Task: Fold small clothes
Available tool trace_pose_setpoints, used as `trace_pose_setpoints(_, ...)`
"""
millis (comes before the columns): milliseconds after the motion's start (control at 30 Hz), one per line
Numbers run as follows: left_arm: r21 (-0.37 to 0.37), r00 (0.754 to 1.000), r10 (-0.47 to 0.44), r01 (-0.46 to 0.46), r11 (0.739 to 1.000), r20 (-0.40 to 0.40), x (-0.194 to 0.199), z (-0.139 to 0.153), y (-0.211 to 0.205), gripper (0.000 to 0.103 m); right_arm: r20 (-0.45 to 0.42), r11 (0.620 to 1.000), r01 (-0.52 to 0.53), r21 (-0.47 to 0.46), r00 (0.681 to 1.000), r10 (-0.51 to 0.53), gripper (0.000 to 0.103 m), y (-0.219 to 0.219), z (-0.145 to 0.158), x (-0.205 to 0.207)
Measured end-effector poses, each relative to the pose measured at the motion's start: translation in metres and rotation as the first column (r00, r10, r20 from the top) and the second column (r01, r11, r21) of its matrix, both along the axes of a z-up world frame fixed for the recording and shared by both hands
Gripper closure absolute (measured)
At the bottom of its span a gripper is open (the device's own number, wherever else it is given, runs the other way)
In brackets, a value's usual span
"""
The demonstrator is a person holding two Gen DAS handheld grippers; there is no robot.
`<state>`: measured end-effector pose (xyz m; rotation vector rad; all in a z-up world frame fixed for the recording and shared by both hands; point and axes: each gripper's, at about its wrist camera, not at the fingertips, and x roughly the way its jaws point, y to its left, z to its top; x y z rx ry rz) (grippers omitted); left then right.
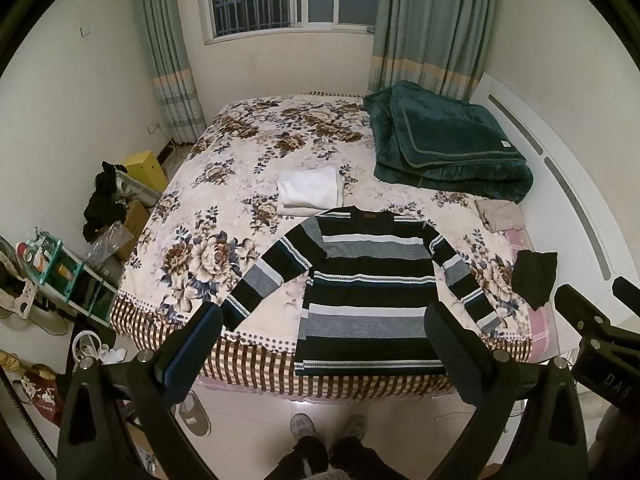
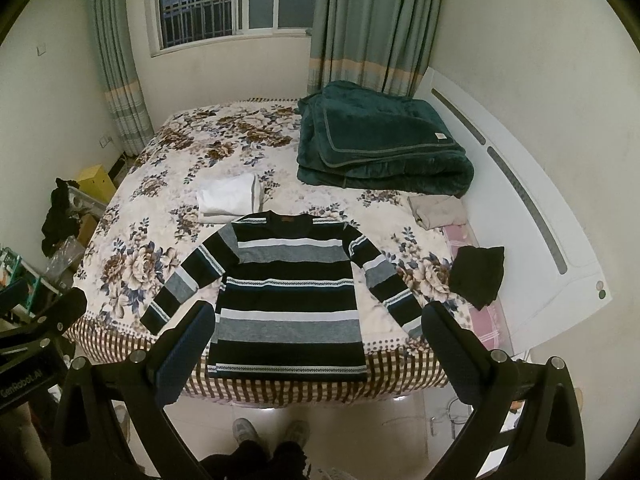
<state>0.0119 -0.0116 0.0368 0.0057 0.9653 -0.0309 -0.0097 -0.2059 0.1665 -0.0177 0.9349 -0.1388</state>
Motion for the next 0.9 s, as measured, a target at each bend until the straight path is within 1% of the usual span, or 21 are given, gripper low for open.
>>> trace_pose_setpoints(367, -0.001, 1.0, -0.001, 0.001, 1.0, 0.006, -0.001, 0.0, 0.005, 0.0, 0.002, 1.0, -0.005, -0.001, 1.0, 0.005, 0.0, 0.002, 0.009, 0.003)
trace_pose_setpoints(433, 0.004, 1.0, 0.002, -0.002, 1.0, 0.011, 0.0, 0.001, 0.006, 0.0, 0.006, 1.0, -0.006, -0.003, 1.0, 0.006, 0.0, 0.004, 0.004, 0.0)
trace_pose_setpoints(567, -0.004, 1.0, 0.001, -0.001, 1.0, 0.018, 0.001, 0.008, 0.012, 0.0, 0.006, 1.0, -0.007, -0.004, 1.0, 0.007, 0.0, 0.004, 0.007, 0.001)
trace_pose_setpoints(600, -0.005, 1.0, 0.001, -0.001, 1.0, 0.02, 0.001, 0.009, 0.012, 0.0, 0.007, 1.0, -0.009, -0.003, 1.0, 0.009, 0.0, 0.005, 0.002, -0.002)
trace_pose_setpoints(633, -0.004, 1.0, 0.002, -0.002, 1.0, 0.02, 0.001, 0.009, 0.012, 0.0, 0.008, 1.0, -0.009, -0.004, 1.0, 0.009, 0.0, 0.005, 0.006, -0.001)
trace_pose_setpoints(700, -0.005, 1.0, 0.002, -0.002, 1.0, 0.021, 0.003, 0.01, 0.012, 0.0, 0.006, 1.0, -0.008, -0.002, 1.0, 0.008, 0.0, 0.005, 0.002, -0.001)
trace_pose_setpoints(900, -0.003, 1.0, 0.003, -0.003, 1.0, 0.024, 0.0, 0.009, 0.013, 0.0, 0.009, 1.0, -0.009, -0.003, 1.0, 0.009, 0.0, 0.008, 0.003, -0.003)
